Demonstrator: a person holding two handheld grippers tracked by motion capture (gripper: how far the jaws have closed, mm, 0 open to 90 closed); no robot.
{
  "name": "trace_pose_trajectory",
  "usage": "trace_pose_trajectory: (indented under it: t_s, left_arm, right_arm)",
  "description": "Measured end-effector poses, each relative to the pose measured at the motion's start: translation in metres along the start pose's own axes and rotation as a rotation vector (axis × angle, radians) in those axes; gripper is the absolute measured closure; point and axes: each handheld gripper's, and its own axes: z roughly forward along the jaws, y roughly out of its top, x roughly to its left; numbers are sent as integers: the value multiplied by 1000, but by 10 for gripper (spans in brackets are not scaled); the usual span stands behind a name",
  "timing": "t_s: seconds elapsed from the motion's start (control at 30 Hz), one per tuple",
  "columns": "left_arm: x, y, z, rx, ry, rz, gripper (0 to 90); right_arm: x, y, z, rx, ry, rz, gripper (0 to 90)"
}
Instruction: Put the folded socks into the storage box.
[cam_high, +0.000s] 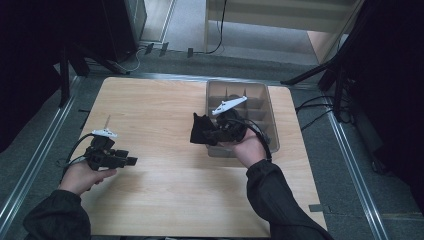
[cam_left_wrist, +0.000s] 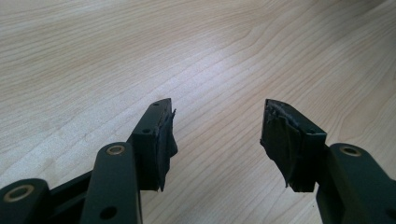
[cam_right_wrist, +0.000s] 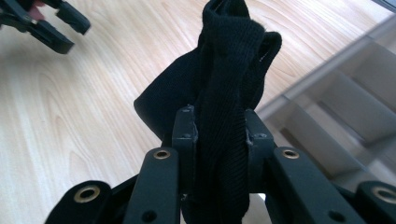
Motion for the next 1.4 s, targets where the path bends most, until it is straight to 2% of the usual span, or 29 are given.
trace_pose_trajectory:
  t_s: [0.37,0.6,0.7,0.9,1.03,1.17,1.27,1.4]
  left_arm:
    - [-1,3,2,8,-3,7,429]
    - [0,2,1,5,0,2,428]
    - [0,2,2,6,-2,0,428]
    - [0,2,2,9,-1,2,428]
    - [1,2,1,10,-1,0,428]
    - [1,2,2,9,-3,1,428]
    - [1,2,3,11,-1,3,428]
    - [1,2,3,9,0,3,428]
  right_arm:
    - [-24,-22,-13,-4,-68,47,719]
    - [-37,-37,-10,21,-94,37,719]
    - [-44,-44,-7,35,-94,74,719]
    - [-41,-44,11,76,-92,62,719]
    - [-35,-41,24,97,-83,34,719]
    - [-37,-42,32,118,-79,38,719]
    - [-38,-43,33,127,-72,66,720]
    - [-40,-44,35,138,-63,79,725]
